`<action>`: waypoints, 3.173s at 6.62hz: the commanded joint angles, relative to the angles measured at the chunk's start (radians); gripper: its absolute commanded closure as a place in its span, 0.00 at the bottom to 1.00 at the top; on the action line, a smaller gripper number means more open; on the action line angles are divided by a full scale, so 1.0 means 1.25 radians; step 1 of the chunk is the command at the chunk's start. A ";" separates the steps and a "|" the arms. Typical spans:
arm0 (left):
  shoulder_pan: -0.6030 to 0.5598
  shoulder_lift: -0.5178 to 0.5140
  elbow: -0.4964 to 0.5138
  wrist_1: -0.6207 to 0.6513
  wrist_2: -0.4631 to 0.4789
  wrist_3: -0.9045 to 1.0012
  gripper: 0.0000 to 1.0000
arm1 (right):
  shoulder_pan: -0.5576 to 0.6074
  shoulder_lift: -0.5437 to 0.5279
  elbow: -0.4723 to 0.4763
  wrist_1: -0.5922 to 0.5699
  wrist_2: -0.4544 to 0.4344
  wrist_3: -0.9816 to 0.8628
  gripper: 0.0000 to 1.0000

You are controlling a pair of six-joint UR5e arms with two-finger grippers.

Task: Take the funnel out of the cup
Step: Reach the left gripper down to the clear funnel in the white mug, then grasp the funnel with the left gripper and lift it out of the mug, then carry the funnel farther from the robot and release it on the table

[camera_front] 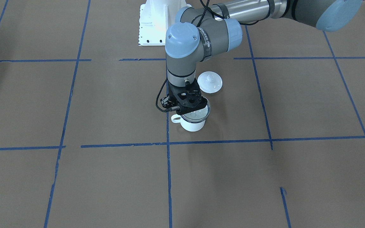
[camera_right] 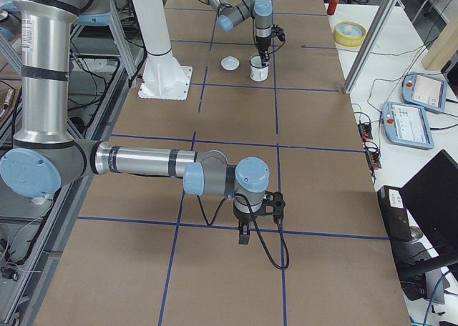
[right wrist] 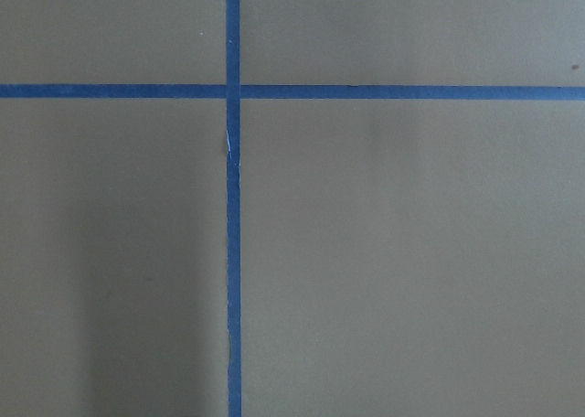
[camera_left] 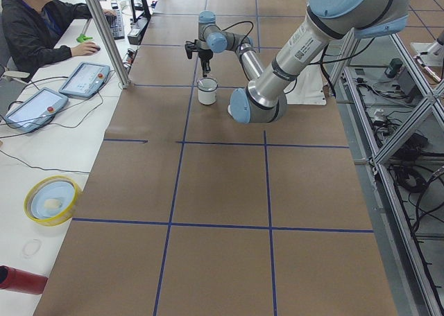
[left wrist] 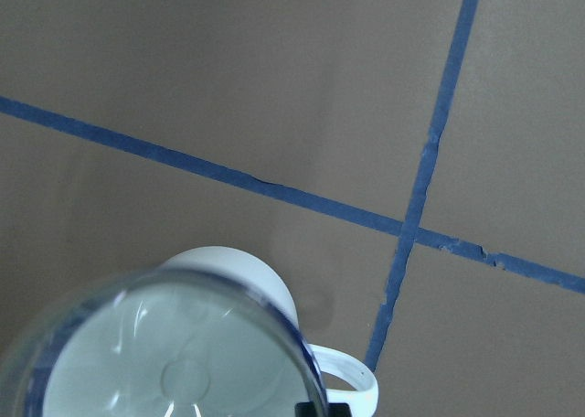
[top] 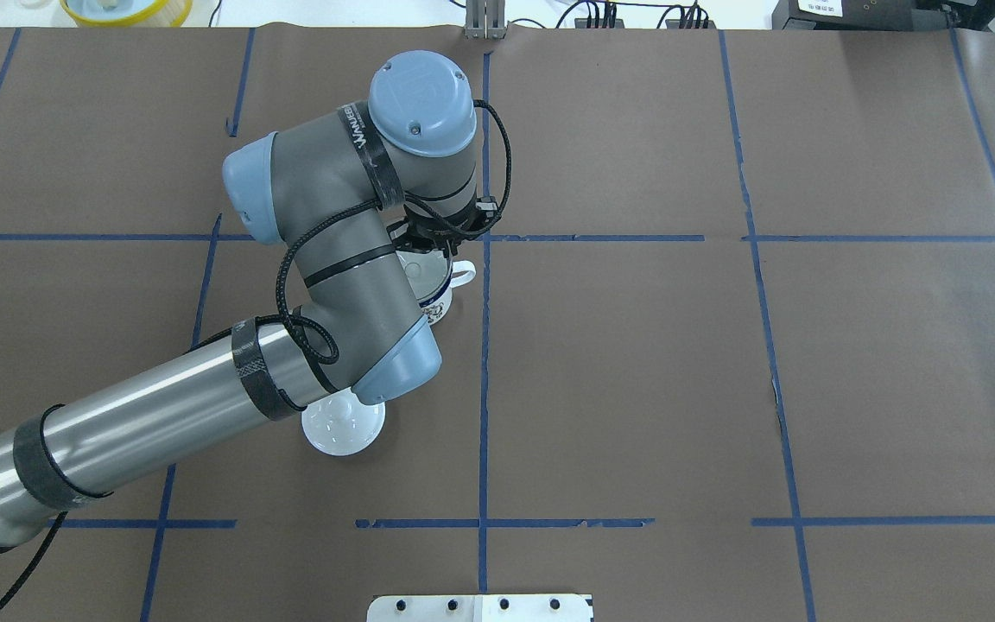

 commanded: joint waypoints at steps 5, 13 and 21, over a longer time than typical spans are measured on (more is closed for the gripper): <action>-0.083 -0.038 -0.208 0.244 0.005 0.057 1.00 | 0.000 0.000 0.000 0.000 0.000 0.000 0.00; -0.114 0.113 0.079 -0.345 0.284 -0.322 1.00 | 0.000 0.000 0.000 0.000 0.000 0.000 0.00; -0.079 0.166 0.172 -0.569 0.403 -0.389 1.00 | 0.000 0.000 0.000 0.000 0.000 0.000 0.00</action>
